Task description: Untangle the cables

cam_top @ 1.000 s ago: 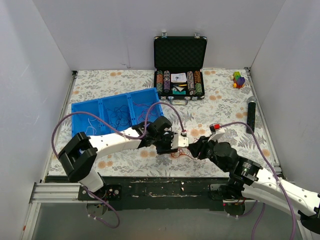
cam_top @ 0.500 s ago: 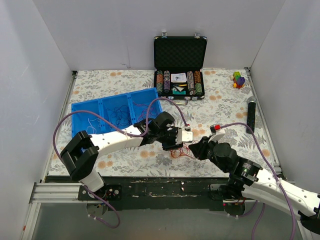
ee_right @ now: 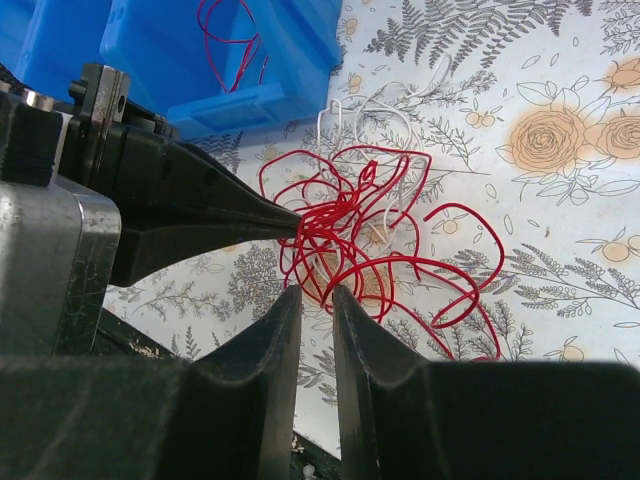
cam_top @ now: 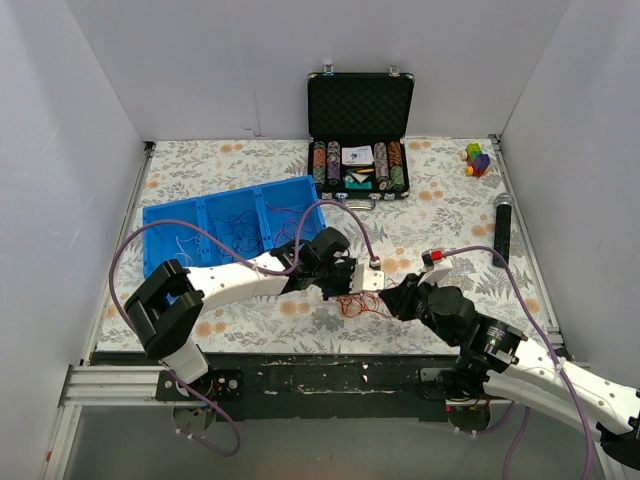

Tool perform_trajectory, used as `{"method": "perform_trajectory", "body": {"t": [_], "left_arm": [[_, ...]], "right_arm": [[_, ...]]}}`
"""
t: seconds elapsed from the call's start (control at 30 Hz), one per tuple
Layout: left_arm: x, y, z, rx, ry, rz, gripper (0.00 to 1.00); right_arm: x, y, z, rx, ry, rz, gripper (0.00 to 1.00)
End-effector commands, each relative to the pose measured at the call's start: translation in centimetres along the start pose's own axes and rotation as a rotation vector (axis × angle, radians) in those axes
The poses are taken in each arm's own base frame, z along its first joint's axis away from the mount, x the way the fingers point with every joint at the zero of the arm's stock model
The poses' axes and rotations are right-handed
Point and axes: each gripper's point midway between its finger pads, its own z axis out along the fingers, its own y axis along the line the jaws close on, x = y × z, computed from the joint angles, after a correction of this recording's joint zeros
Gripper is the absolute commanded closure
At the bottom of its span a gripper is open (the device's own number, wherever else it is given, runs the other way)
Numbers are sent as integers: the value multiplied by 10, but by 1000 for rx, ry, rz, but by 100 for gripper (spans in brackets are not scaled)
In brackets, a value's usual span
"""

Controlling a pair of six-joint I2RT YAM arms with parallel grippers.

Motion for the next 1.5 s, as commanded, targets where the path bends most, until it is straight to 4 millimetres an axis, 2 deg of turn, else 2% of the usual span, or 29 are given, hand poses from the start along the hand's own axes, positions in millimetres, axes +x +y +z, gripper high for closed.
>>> {"method": "perform_trajectory", "body": {"t": [0.0,0.17,0.27,0.37,0.53,0.73,0.83,0.9,1.03,1.2,1.33,1.47], "left_arm": [[-12,16,-7,-49,-4,52,100],[-51,40,-28,-108,-45,87,100],[-86,52,-49,-138,-89,79,100],[-118,44,-79,-124,-134,80,100],[-150,29,-136,-162,-185,155,100],[-184,44,-197,-300,-240,226,100],[-199,50,-218,-348,-271,232,100],[-194,45,-220,-332,-260,230,100],[-166,29,-204,-288,-221,201,100],[-134,16,-179,-249,-179,176,100],[-136,19,-174,-252,-192,158,100],[-139,22,-172,-256,-191,163,100]], "right_arm": [[-8,-1,0,11,-37,9,74],[1,-7,4,30,-16,0,74],[11,-13,10,50,0,-13,74],[20,-20,17,81,23,-33,75],[32,-25,22,94,59,-44,76],[46,-38,23,121,83,-49,72],[47,-38,21,121,97,-49,60],[42,-25,17,58,99,-60,53],[17,-7,4,-19,32,-52,41],[-21,11,-14,-83,-79,-28,38],[-37,33,-15,-174,-131,-37,36],[-34,46,-5,-217,-110,-62,36]]}}
